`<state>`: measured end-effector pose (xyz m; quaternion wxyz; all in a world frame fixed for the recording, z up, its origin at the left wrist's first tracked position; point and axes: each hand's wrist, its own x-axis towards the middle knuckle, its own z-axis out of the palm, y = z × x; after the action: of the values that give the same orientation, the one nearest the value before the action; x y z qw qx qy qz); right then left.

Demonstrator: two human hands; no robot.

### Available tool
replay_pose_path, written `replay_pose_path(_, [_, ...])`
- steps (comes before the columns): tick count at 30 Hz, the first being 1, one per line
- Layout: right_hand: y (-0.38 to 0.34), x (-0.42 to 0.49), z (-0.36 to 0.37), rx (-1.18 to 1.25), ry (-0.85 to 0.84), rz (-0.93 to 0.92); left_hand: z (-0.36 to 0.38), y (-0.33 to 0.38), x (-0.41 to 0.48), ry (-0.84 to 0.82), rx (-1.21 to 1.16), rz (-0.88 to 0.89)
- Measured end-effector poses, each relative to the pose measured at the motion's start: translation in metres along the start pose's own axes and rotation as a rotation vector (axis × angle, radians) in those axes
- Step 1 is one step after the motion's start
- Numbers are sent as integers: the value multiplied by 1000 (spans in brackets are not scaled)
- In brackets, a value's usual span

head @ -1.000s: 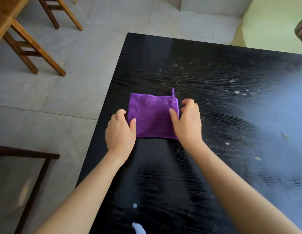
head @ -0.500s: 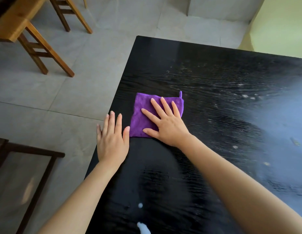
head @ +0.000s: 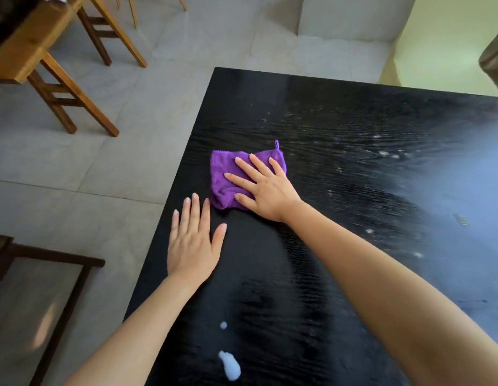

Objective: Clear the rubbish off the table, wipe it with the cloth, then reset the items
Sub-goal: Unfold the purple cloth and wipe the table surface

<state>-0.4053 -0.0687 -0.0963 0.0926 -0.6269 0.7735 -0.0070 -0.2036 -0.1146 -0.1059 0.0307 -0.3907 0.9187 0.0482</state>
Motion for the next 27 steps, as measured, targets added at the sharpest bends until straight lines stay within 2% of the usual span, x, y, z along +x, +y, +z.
replay_pose_path(8, [51, -51, 2, 114, 96, 92, 0, 6, -13, -61, -13, 25])
replay_pose_path(16, [130, -154, 14, 170, 264, 356, -6, 9, -14, -106, 20, 7])
replay_pose_path(22, [153, -219, 20, 209, 320, 477, -10, 0, -12, -167, -37, 24])
replay_pose_path(27, [163, -276, 28, 209, 386, 630, -6, -25, -43, -123, -35, 74])
